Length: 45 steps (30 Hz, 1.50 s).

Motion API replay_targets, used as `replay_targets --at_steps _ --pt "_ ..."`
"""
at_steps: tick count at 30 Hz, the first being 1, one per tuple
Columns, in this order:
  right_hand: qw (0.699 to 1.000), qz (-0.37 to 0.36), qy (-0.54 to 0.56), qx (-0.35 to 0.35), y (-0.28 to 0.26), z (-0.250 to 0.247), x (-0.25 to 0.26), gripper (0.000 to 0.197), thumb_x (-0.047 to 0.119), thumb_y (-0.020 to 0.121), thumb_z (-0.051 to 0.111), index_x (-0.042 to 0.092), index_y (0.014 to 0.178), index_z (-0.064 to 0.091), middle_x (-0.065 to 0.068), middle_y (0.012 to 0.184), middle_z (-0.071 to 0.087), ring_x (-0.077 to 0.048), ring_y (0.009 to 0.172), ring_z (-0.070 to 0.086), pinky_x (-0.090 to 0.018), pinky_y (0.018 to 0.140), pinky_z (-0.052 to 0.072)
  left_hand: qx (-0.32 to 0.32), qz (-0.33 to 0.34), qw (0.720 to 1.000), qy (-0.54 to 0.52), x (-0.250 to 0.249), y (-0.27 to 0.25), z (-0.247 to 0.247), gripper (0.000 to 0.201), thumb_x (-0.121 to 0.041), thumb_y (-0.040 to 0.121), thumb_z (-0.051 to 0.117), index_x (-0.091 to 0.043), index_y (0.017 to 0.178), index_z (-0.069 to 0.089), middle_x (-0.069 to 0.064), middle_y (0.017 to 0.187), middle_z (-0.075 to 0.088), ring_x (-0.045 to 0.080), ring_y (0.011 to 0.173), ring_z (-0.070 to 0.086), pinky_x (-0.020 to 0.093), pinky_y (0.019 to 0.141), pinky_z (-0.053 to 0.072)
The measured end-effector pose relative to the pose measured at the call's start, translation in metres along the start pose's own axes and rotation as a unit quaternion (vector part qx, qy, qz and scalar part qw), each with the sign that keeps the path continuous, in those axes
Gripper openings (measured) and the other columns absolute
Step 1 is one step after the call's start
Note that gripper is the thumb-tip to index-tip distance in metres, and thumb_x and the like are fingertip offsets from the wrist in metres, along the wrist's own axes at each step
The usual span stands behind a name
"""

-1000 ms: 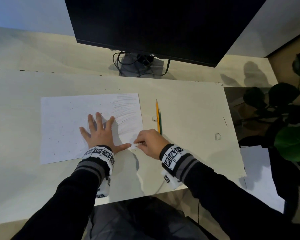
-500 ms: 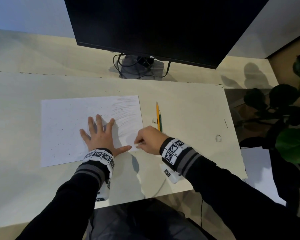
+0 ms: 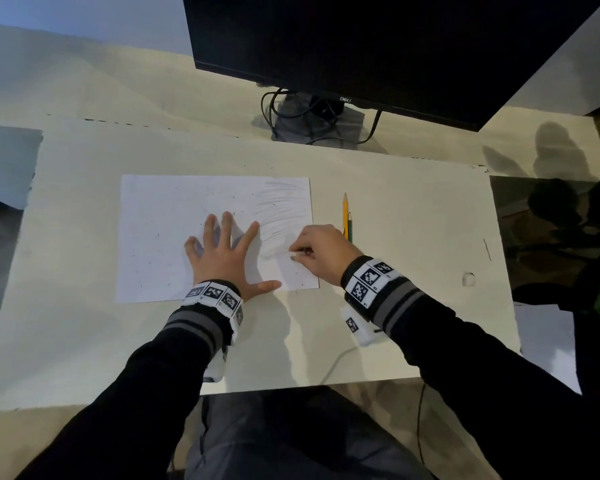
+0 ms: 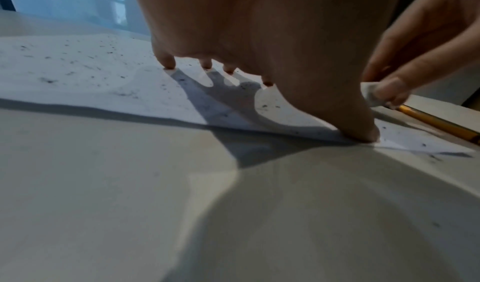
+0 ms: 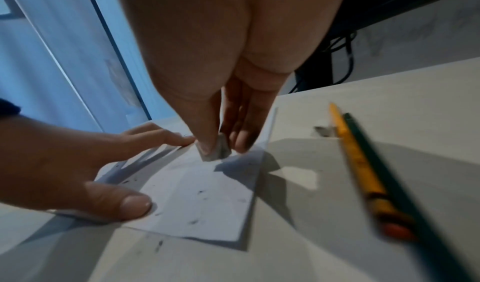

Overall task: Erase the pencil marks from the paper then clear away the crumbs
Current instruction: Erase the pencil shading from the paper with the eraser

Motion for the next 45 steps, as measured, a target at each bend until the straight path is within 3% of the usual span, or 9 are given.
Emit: replay_targets --at_steps 5,10,13,17,22,26,36,41,45 --pt "0.997 -0.075 -0.007 0.033 0.011 0.033 0.039 0.021 0.022 0.094 0.061 0.007 0.097 0.074 -0.005 0.096 0.065 -0.023 0.088 0.061 -0.040 0.083 0.051 -0.019 0.026 0.999 -0.014 0.009 0.000 0.002 0.121 -0.097 0.056 0.047 -0.048 0.152 -0.008 0.004 0.163 -0.016 0.031 0.150 -0.013 0.058 0.114 0.013" --pt "0.998 -0.048 0.001 -0.048 0.019 0.019 0.028 0.016 0.017 0.092 0.061 0.009 0.098 0.074 -0.005 0.094 0.067 -0.023 0.087 0.062 -0.037 0.081 0.052 -0.017 0.019 0.999 -0.032 0.006 0.001 0.003 0.126 -0.093 0.058 0.055 -0.041 0.154 -0.009 0.004 0.163 -0.017 0.031 0.150 -0.015 0.060 0.116 0.009" --pt "0.996 -0.093 0.006 -0.005 0.011 0.028 0.043 0.013 0.013 0.091 0.062 0.007 0.096 0.072 -0.006 0.090 0.067 -0.022 0.084 0.061 -0.033 0.078 0.050 -0.022 0.013 0.999 -0.028 0.006 0.001 0.002 0.130 -0.094 0.057 0.054 -0.037 0.155 -0.009 0.004 0.164 -0.016 0.030 0.150 -0.013 0.060 0.116 0.010" --pt "0.999 -0.032 -0.004 -0.035 0.024 0.013 0.029 0.018 0.020 0.093 0.060 0.011 0.102 0.073 -0.004 0.097 0.069 -0.023 0.090 0.063 -0.033 0.081 0.051 -0.011 0.010 1.000 -0.022 0.005 0.000 0.001 0.129 -0.092 0.058 0.055 -0.037 0.154 -0.011 0.004 0.163 -0.018 0.030 0.150 -0.015 0.059 0.116 0.009" --pt "0.997 -0.073 -0.001 0.025 0.016 0.029 0.047 0.017 0.017 0.093 0.058 0.010 0.101 0.072 -0.002 0.095 0.069 -0.019 0.086 0.059 -0.033 0.081 0.051 -0.006 0.012 1.000 -0.027 0.005 0.000 0.000 0.128 -0.093 0.059 0.053 -0.037 0.154 -0.013 0.005 0.163 -0.020 0.030 0.150 -0.017 0.059 0.117 0.008" --pt "0.999 -0.032 0.002 -0.018 0.026 0.018 0.036 0.018 0.019 0.093 0.060 0.013 0.103 0.073 -0.003 0.097 0.070 -0.021 0.089 0.062 -0.035 0.082 0.052 -0.001 0.010 1.000 -0.023 0.004 0.001 0.001 0.129 -0.092 0.059 0.055 -0.037 0.154 -0.013 0.004 0.163 -0.021 0.030 0.149 -0.018 0.059 0.117 0.008" --pt "0.981 -0.125 -0.122 0.081 0.023 0.031 0.056 0.020 0.016 0.096 0.056 0.008 0.110 0.069 -0.008 0.106 0.065 -0.026 0.098 0.060 -0.038 0.086 0.049 0.002 0.011 1.000 -0.022 0.004 0.002 0.002 0.130 -0.094 0.057 0.054 -0.038 0.154 -0.014 0.005 0.162 -0.022 0.031 0.149 -0.019 0.059 0.117 0.006" --pt "0.995 -0.044 -0.087 -0.007 0.033 0.013 0.040 0.019 0.015 0.094 0.055 0.009 0.105 0.069 -0.006 0.103 0.066 -0.024 0.094 0.061 -0.033 0.081 0.050 -0.011 0.006 1.000 -0.027 0.005 0.003 0.003 0.130 -0.092 0.056 0.056 -0.039 0.154 -0.010 0.004 0.163 -0.020 0.030 0.149 -0.017 0.058 0.116 0.007" --pt "0.995 -0.064 -0.076 0.033 0.021 0.031 0.049 0.018 0.017 0.093 0.057 0.008 0.101 0.071 -0.006 0.098 0.065 -0.026 0.089 0.062 -0.037 0.079 0.052 -0.016 0.009 1.000 -0.018 0.005 0.004 0.004 0.130 -0.095 0.055 0.052 -0.039 0.154 -0.010 0.004 0.163 -0.018 0.031 0.149 -0.016 0.058 0.116 0.009"
Point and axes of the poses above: each hand's wrist, its own y-axis towards the middle knuckle, its own z-axis out of the palm, x = y × z, the point moved 6 cm from there along y, towards the middle knuckle
